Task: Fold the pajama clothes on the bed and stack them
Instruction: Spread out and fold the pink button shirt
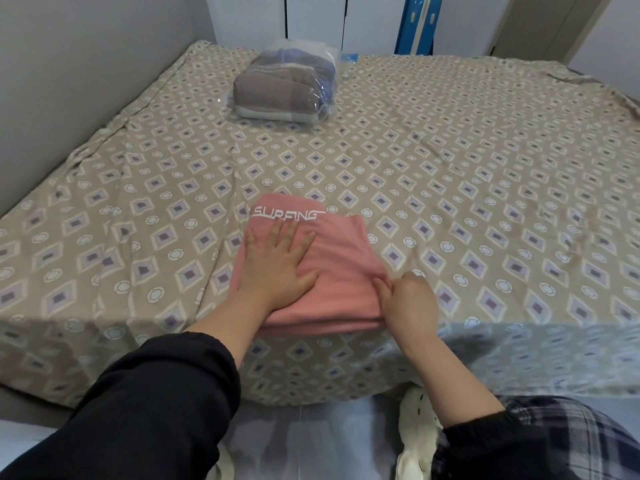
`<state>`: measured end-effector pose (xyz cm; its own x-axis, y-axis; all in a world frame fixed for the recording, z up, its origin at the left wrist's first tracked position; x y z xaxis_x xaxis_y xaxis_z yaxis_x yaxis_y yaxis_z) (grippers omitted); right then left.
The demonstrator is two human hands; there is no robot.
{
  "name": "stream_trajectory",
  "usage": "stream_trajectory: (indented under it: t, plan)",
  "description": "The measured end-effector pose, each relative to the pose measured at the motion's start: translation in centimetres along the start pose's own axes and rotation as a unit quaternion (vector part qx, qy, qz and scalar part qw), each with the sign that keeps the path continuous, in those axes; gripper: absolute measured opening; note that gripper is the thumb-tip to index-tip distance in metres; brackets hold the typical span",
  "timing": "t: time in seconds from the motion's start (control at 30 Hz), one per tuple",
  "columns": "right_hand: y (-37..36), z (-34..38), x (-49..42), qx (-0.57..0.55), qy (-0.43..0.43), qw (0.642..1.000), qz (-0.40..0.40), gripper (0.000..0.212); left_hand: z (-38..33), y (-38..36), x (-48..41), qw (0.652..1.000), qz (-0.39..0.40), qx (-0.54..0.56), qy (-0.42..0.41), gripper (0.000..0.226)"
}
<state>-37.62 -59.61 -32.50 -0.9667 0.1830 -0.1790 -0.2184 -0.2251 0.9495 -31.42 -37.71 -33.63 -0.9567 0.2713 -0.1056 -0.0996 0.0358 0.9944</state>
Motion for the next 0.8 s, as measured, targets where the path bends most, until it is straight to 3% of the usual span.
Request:
stream_trajectory:
  t: [0.17,0.37,0.5,0.6,0.8]
  plan:
    - [-1.1,-0.5,-0.1,0.052,0.028,0.997,0.041,0.055,-0.8,-0.3,0.3,0.999,0.005,-0.021,-0.043,0.084]
    - [1.0,3.4,-6.8,-0.091,0.015,0.996,0.012,0.049,-0.8,-0.6,0.0,0.999,0.020,-0.031,-0.033,0.097]
    - [-2.5,8.4,-12.6,-0.115,0.004,0.987,0.109,0.060,-0.8,-0.5,0.1,0.999,0.025,-0.020,-0.030,0.099]
    - [-5.8,11.3,-13.8,-0.095,0.033,0.983,0.154,0.056,-0.7,-0.3,0.1,0.999,0.018,-0.010,-0.030,0.098]
    - [-6.3,9.4,-15.1,-0.102,0.025,0.994,0.043,0.040,-1.0,-0.3,0.2,0.999,0.031,0.009,-0.037,0.094]
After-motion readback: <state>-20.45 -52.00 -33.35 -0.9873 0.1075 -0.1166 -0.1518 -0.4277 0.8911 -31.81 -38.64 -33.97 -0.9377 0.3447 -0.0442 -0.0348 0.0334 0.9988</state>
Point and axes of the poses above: each hand's wrist, its own x-axis away from the middle knuckle, its own y-axis out of the back of the hand, z = x × y, the point moved 10 cm from there along -x, towards the middle knuckle, and after that the axes turned 2 degrees about x, right-handed, at the moved point
